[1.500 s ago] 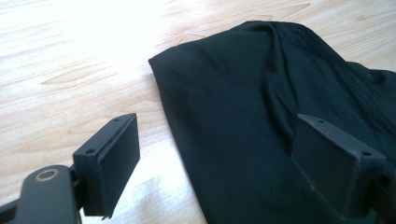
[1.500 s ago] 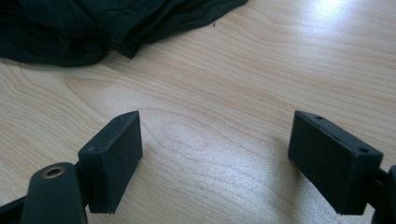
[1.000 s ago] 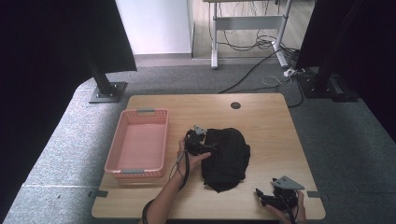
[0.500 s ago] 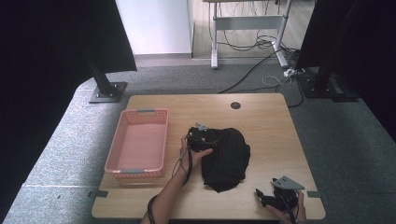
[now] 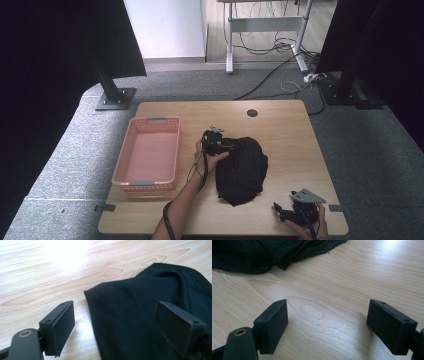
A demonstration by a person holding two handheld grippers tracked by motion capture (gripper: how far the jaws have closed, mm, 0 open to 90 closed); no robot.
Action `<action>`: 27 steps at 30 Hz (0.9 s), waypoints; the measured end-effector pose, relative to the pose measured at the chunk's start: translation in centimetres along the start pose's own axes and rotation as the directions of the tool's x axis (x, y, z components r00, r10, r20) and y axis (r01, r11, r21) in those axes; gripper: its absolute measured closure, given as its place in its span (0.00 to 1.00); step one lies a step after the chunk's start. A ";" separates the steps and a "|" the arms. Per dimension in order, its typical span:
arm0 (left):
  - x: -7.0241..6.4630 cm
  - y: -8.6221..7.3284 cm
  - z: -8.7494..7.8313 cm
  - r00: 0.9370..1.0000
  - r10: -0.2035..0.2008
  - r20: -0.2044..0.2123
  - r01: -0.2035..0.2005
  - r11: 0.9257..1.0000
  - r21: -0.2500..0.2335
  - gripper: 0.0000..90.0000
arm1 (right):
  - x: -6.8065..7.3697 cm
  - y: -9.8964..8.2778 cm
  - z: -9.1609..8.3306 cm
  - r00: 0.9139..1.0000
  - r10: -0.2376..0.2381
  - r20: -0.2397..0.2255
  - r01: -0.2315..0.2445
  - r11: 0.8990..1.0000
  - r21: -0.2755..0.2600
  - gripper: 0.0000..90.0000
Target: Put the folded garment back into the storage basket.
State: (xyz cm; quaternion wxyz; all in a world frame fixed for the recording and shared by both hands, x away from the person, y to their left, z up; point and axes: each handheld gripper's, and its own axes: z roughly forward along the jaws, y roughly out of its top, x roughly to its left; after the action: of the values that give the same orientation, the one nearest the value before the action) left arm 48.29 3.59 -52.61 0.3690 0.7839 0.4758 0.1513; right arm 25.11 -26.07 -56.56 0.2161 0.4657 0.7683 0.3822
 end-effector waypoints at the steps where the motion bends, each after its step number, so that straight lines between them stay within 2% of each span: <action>1: 0.1 0.1 0.2 1.000 -0.001 -0.002 0.001 1.000 0.001 0.17 | 0.0 0.0 0.0 1.000 0.000 0.000 0.000 1.000 0.000 0.20; 6: 0.5 0.7 0.7 0.999 -0.034 0.017 0.034 0.999 0.002 0.17 | 0.0 0.0 0.0 1.000 0.000 0.000 0.000 1.000 0.000 0.20; 22: 0.6 1.0 2.3 0.999 -0.042 0.006 0.042 0.998 0.037 0.17 | 0.0 0.0 0.0 1.000 -0.002 -0.001 0.002 1.000 0.000 0.20; 27: 0.6 0.9 2.5 1.000 -0.029 0.000 0.029 0.998 0.047 0.17 | 0.0 0.0 0.0 1.000 -0.004 -0.003 0.004 1.000 0.000 0.20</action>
State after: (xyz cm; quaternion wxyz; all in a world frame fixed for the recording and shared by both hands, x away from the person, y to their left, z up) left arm 50.68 2.74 -53.73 0.3529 0.7854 0.4904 0.1344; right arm 25.12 -26.07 -56.57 0.2158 0.4636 0.7695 0.3824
